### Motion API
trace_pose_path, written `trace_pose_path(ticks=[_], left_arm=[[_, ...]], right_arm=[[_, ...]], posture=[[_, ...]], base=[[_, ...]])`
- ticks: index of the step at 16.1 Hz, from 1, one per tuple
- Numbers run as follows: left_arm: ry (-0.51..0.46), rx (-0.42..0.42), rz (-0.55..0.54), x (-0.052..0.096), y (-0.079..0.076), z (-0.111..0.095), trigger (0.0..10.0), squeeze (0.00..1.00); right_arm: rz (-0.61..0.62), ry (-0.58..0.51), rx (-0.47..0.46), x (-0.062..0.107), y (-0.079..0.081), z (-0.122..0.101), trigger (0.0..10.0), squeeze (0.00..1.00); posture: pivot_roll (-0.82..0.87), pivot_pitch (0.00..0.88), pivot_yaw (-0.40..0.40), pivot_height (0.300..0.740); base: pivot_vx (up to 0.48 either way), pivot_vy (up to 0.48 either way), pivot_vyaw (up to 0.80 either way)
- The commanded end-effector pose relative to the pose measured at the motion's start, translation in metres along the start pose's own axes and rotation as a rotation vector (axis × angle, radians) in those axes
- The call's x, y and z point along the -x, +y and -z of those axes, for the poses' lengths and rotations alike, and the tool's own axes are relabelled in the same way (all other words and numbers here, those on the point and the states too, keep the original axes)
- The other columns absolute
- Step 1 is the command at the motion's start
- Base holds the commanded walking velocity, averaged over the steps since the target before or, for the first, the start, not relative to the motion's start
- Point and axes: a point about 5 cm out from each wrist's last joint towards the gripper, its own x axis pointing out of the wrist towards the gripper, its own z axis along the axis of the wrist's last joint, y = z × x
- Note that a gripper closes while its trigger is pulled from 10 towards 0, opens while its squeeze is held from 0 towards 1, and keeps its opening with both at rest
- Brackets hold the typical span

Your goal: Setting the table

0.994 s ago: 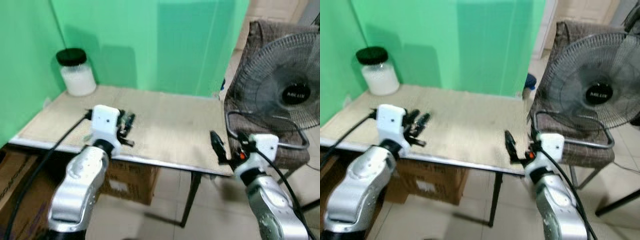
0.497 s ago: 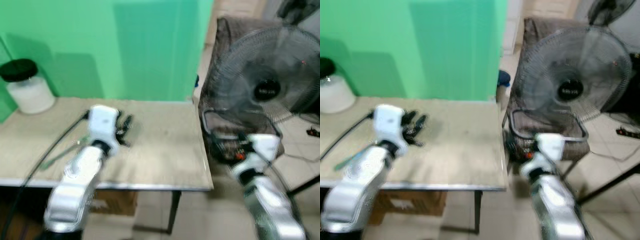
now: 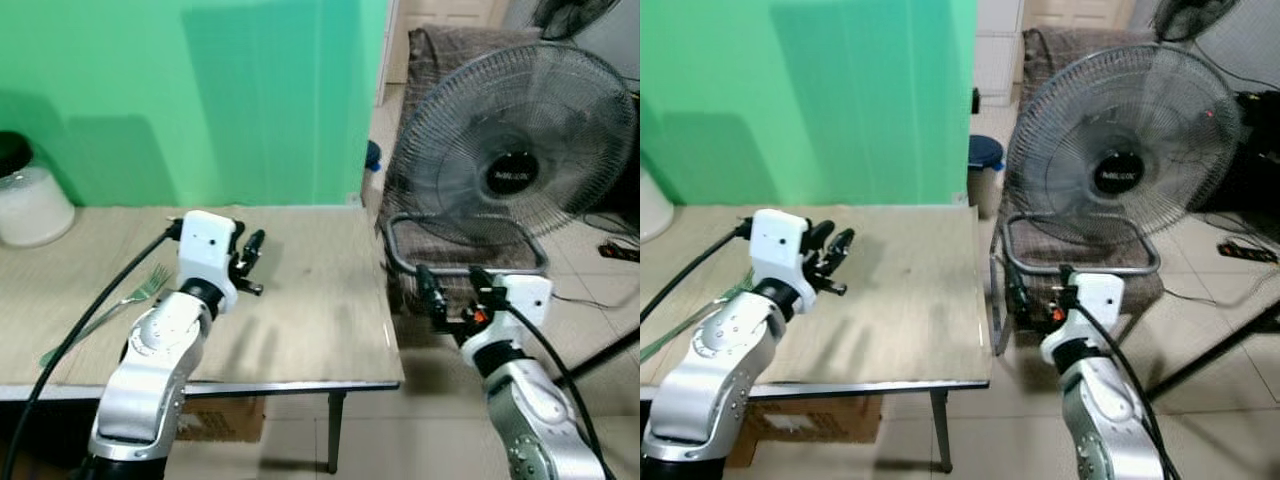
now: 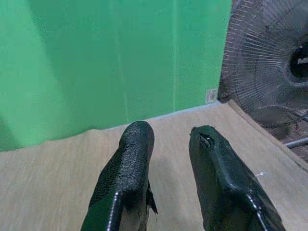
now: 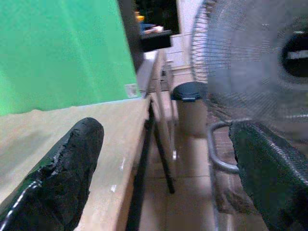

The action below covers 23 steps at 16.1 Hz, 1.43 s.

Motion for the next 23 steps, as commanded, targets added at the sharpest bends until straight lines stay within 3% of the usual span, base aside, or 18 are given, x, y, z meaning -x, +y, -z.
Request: trace_pose_path(ticks=[1,5,23], left_arm=[[0.006,-0.001,0.010,-0.0007,-0.0015,0.0007,10.0,0.00],[0.008,-0.001,0.008,-0.0003,-0.0011,0.0009,10.0,0.00],[0.012,0.008,-0.010,0.0011,0.0012,0.0010,10.0,0.00]], right_arm=[[0.016,-0.026,0.009,0.0019,-0.0025,-0.0063,10.0,0.00],[0.013,-0.023,0.008,0.0017,-0.0027,-0.0058,10.0,0.00],[0.010,-0.021,0.007,-0.0001,-0.0035,-0.0066,10.0,0.00]], posture=[[0.04,0.000,-0.002,0.740],[0.05,0.000,-0.005,0.740],[0.06,0.000,-0.016,0.740]], base=[[0.000,0.319,-0.69],[0.000,0.322,-0.69],[0.000,0.332,0.00]])
